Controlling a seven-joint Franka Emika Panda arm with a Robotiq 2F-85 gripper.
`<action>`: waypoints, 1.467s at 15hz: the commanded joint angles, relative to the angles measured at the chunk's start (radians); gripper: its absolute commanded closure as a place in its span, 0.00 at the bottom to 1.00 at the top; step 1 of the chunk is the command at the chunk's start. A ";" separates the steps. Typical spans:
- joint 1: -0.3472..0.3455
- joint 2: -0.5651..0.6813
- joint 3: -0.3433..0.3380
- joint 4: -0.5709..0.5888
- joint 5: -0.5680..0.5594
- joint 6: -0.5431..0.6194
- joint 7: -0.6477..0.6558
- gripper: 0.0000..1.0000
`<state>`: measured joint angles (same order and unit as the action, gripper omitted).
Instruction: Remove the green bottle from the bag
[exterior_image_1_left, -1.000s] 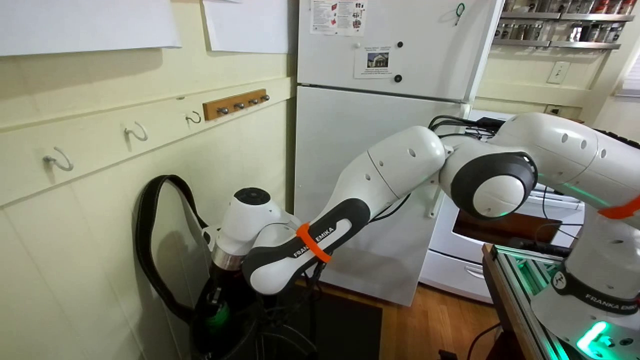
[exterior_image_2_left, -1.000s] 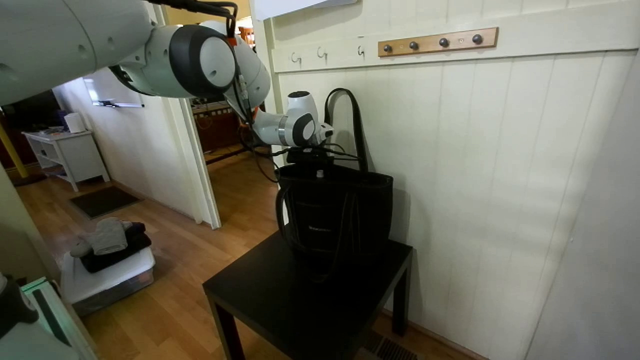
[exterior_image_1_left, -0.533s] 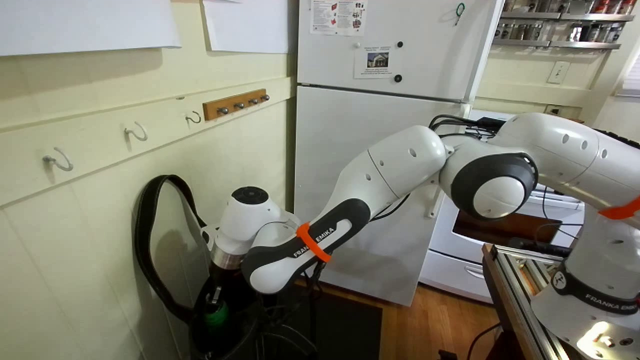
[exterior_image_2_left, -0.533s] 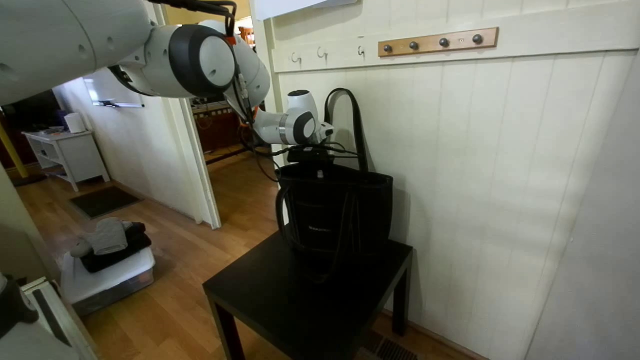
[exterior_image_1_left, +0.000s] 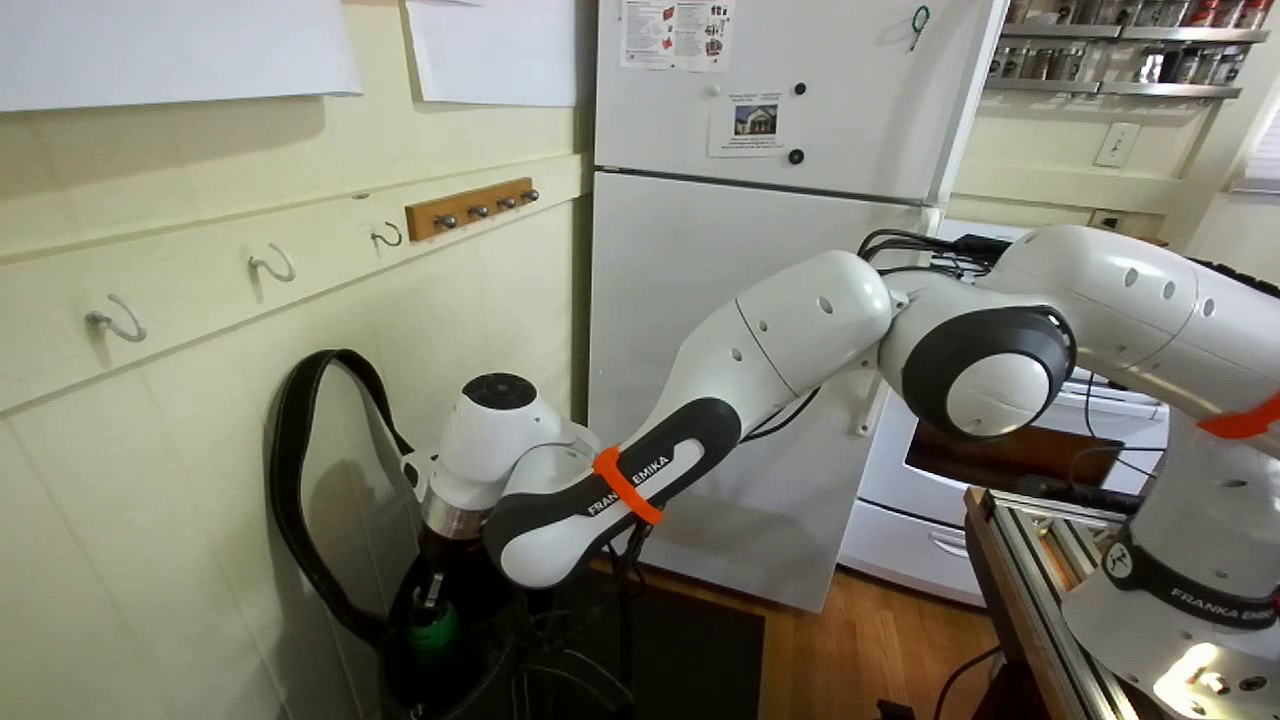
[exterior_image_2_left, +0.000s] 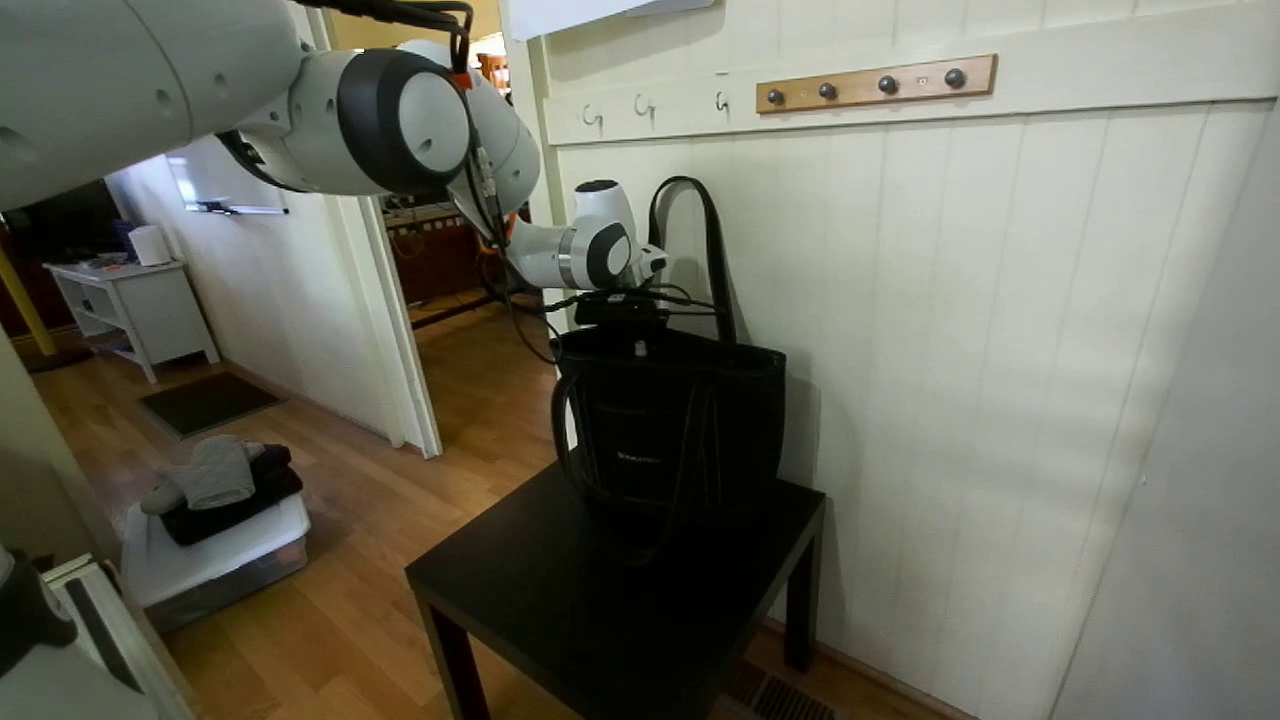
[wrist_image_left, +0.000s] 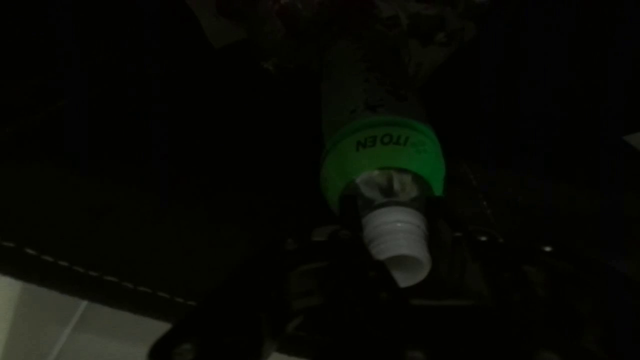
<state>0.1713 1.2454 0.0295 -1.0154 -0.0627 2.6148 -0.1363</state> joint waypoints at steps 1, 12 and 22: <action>-0.001 0.018 0.003 0.036 -0.016 -0.051 0.008 0.38; -0.001 0.022 0.006 0.048 -0.031 -0.019 -0.023 0.87; -0.037 -0.125 0.066 -0.115 -0.011 -0.027 -0.166 0.88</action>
<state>0.1617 1.2132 0.0504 -1.0195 -0.0844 2.6031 -0.2420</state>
